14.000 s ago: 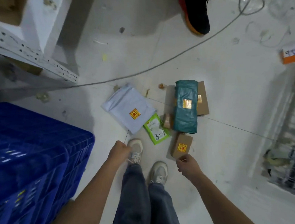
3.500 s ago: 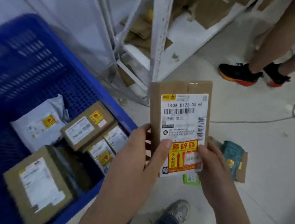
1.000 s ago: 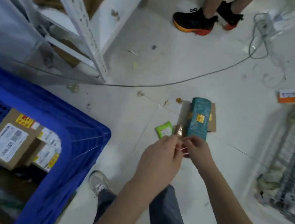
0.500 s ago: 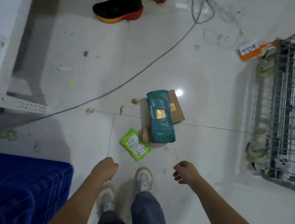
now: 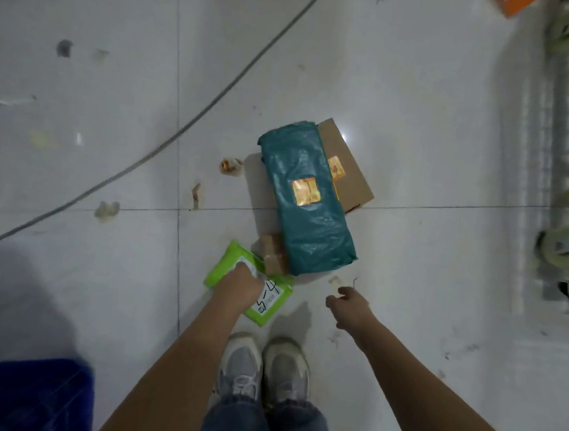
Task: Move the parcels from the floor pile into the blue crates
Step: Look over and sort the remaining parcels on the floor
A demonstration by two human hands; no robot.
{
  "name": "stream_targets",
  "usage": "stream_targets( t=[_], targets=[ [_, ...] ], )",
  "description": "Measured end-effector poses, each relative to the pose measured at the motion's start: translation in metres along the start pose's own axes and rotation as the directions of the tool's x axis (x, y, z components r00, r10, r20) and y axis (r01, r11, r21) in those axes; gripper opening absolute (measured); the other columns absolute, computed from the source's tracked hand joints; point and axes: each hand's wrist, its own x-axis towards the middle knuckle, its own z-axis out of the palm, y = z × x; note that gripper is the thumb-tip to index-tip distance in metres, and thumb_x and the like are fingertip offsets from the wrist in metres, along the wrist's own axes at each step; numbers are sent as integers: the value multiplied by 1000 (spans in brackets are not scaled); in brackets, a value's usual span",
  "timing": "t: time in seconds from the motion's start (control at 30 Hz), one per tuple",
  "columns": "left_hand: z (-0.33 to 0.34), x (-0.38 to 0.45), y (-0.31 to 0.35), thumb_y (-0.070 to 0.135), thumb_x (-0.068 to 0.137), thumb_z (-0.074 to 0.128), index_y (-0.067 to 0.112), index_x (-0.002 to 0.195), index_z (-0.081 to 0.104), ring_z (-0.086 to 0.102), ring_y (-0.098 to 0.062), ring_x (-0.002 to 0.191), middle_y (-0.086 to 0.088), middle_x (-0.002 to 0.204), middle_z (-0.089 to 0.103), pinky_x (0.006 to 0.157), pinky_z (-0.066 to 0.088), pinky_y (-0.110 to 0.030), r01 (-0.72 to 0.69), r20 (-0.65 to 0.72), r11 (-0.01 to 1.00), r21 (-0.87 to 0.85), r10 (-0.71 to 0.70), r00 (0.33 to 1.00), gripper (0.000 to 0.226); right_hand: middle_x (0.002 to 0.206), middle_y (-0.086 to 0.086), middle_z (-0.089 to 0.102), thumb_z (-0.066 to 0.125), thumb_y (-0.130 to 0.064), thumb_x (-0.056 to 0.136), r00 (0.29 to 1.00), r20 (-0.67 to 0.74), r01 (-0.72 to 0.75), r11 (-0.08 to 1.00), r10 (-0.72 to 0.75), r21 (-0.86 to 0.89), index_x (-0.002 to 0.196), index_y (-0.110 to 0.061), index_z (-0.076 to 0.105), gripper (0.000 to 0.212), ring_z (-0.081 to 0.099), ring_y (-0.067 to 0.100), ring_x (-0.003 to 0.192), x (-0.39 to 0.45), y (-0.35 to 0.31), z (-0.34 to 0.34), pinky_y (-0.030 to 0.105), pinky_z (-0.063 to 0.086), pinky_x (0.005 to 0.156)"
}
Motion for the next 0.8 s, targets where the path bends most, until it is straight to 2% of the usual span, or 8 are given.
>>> stream_targets(
  t=[0.13, 0.27, 0.37, 0.43, 0.53, 0.63, 0.73, 0.8],
  targets=[
    [19, 40, -6, 27, 91, 53, 1, 142, 29, 48, -35, 124, -21, 141, 43, 100, 45, -45, 17, -1, 997, -78, -17, 1000, 63, 148, 14, 34, 52, -11, 89, 999, -47, 23, 982, -15, 187, 148, -9, 19, 68, 44, 31, 124, 42, 0, 19, 41, 43, 103],
    [31, 58, -8, 26, 88, 58, 8, 138, 38, 55, -26, 101, -17, 128, 55, 96, 48, -46, -12, 21, 976, -218, 17, 1000, 57, 147, 13, 35, 53, -1, 85, 998, -56, 53, 956, -38, 288, 148, -16, 20, 74, 46, 30, 118, 66, 5, 30, 40, 45, 94],
    [35, 64, -5, 25, 86, 59, 21, 146, 28, 54, -26, 112, -10, 134, 53, 96, 47, -38, 55, 98, 912, -407, -17, 995, 67, 148, 12, 34, 56, 4, 80, 990, -97, 130, 940, -104, 316, 146, -15, 24, 77, 40, 33, 129, 75, 11, 37, 42, 43, 99],
    [37, 62, -1, 21, 86, 60, 22, 146, 29, 52, -21, 107, -6, 133, 51, 88, 44, -31, 81, 148, 869, -488, -10, 989, 68, 147, 10, 35, 58, 5, 79, 988, -111, 143, 918, -109, 369, 144, -15, 26, 75, 38, 29, 130, 76, 16, 40, 38, 40, 98],
    [38, 50, -1, 21, 86, 60, 19, 140, 41, 48, -19, 102, -6, 133, 52, 89, 39, -29, 92, 175, 880, -466, -10, 984, 57, 124, 8, 49, 66, -4, 78, 974, -200, 177, 909, -107, 377, 124, -11, 38, 54, 45, 19, 110, 68, 28, 42, 29, 40, 88],
    [34, 36, -3, 32, 79, 62, 12, 131, 52, 53, -26, 115, -11, 134, 52, 98, 43, -32, 103, 132, 921, -376, -57, 990, 56, 91, -4, 49, 76, -17, 73, 963, -250, 183, 918, -96, 353, 103, -12, 39, 48, 50, 9, 81, 53, 38, 41, 18, 40, 62],
    [27, 20, -10, 46, 60, 60, 8, 121, 59, 58, -30, 111, -15, 124, 59, 97, 49, -41, 149, 145, 925, -351, -104, 984, 72, 89, -2, 50, 81, -25, 70, 974, -209, 156, 932, -90, 326, 103, -10, 39, 55, 51, 5, 77, 35, 50, 43, 16, 39, 57],
    [24, 11, -16, 44, 65, 65, 7, 109, 63, 61, -31, 107, -16, 119, 63, 95, 51, -42, 154, 148, 916, -370, -105, 983, 57, 92, 0, 52, 84, -23, 67, 980, -172, 149, 939, -99, 309, 104, -9, 37, 61, 54, 4, 79, 20, 57, 47, 15, 44, 56]
  ],
)
